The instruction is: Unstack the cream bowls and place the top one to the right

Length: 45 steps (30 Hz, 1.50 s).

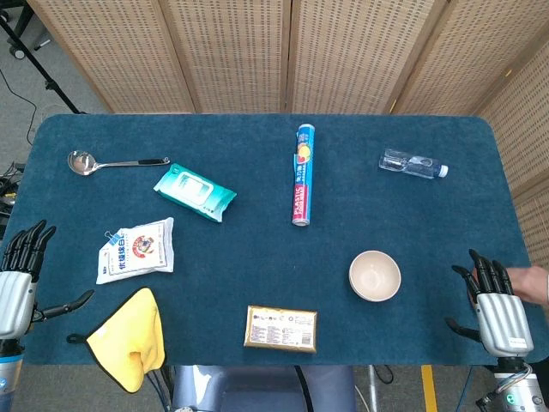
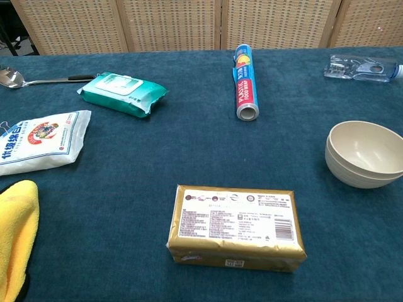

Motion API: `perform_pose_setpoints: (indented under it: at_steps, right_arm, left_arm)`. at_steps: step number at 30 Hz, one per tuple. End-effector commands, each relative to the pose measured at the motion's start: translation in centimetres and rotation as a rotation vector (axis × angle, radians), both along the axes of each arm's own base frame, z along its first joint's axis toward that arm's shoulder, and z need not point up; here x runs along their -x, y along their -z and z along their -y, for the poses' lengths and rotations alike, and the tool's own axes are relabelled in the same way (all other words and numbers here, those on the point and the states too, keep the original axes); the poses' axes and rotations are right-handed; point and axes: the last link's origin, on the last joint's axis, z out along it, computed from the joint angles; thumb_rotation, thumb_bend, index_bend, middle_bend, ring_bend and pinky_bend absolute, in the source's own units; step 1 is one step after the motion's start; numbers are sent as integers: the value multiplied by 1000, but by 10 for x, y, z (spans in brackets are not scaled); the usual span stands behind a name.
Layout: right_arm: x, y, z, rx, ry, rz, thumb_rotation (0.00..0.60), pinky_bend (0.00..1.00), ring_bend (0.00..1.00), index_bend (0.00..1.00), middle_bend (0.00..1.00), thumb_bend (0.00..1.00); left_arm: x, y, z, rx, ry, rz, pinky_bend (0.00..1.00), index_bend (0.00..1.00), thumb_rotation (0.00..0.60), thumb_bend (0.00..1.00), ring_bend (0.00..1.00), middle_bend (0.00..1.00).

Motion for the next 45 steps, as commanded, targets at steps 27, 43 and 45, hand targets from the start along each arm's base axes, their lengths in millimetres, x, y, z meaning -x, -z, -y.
perform_pose_setpoints:
  at_steps: [27,43,45]
  right_arm:
    - [-2,3,2,-11,-8,9,600,0,0,182,0,0]
    - [-2,5,2,-19,-10,8,600,0,0,182,0,0]
    - [-2,6,3,-22,-12,7,600,0,0,182,0,0]
  left_arm:
    - [2,-3,2,-10,-12,-3,0,0,323,101,0,0]
    - [2,-4,2,-16,-15,-2,0,0,323,102,0,0]
    - [3,-4,2,-15,-20,-3,0,0,323,102,0,0]
